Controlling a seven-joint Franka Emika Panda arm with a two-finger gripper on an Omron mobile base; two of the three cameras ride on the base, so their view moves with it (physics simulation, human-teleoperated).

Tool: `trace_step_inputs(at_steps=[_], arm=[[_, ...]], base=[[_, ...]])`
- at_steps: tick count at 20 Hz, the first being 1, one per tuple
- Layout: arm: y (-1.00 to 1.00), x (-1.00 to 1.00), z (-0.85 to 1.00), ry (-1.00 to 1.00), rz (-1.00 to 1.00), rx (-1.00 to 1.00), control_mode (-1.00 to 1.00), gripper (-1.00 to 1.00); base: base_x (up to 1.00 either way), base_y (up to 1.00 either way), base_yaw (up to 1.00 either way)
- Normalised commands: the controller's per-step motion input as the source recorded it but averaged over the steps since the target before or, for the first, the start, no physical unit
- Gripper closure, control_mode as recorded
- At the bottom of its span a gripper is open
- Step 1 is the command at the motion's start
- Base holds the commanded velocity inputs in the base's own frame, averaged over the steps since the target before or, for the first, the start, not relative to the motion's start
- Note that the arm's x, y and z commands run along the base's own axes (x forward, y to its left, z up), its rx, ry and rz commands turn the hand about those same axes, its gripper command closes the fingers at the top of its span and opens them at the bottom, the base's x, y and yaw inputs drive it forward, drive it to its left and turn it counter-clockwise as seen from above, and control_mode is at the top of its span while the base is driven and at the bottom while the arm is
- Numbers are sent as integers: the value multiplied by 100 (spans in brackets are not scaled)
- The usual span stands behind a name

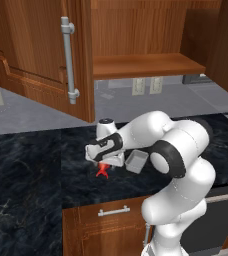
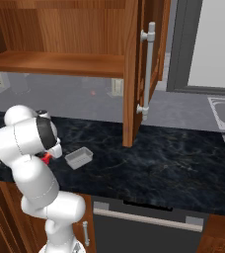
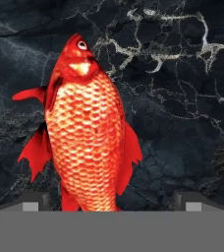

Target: Retrieve the tupperware from the cabinet, then place the raw meat into the tupperware to avoid contamination.

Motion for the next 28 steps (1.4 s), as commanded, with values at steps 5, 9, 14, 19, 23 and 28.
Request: trace_step_inputs(at_steps=[5,9,14,19,23,28], arm=[[19,12,-18,-1,0,0,-100,-100],[17,6,-17,0,0,0,-100,-100],[7,3,-19,0,0,0,-100,-100],[0,-2,-29,0,0,0,-100,100],[0,0,-22,0,0,1,-100,100],[0,0,-11,-5,-2,2,-100,100]], base=[[0,0,0],[0,0,0],[0,0,0],[0,0,0],[0,0,0],[0,0,0]])
